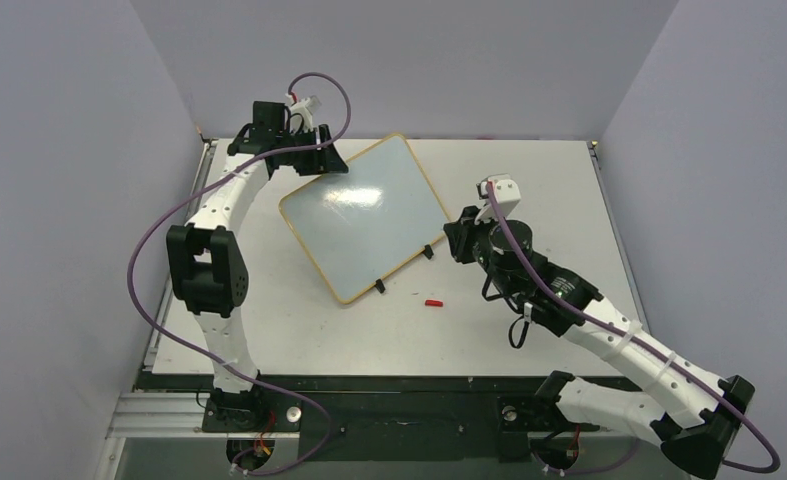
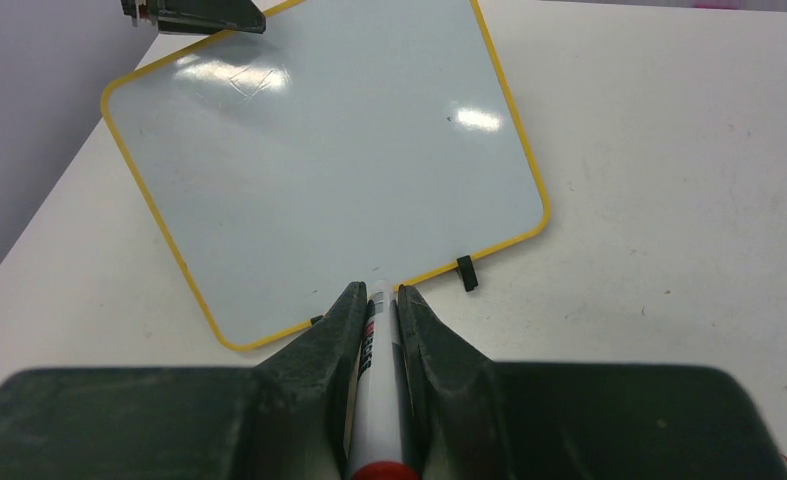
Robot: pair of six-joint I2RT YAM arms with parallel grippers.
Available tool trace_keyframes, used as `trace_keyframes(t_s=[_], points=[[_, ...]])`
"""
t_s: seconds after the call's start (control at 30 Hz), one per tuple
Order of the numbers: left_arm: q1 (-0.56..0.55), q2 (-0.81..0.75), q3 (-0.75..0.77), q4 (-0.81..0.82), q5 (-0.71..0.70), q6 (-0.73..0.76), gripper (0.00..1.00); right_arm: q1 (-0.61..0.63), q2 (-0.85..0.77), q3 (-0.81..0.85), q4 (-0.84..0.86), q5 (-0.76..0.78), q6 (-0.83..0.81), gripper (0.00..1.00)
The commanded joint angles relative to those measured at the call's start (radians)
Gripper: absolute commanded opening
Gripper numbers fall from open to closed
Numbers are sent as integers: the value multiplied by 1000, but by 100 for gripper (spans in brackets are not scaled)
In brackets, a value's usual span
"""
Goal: Write a sentence on the whiteboard
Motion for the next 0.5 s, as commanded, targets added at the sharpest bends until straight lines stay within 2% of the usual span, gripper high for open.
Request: trace_keyframes(t_s=[0.0, 0.13, 0.47], points=[[-7, -57, 52, 14, 43, 15, 50, 4, -56, 11, 45, 3, -9, 0], [-14, -45, 65, -17, 40, 31, 47, 4, -93, -11, 32, 16, -7, 0], [-14, 13, 114, -114, 59, 111, 56, 3, -135, -24, 5, 29, -6, 0]])
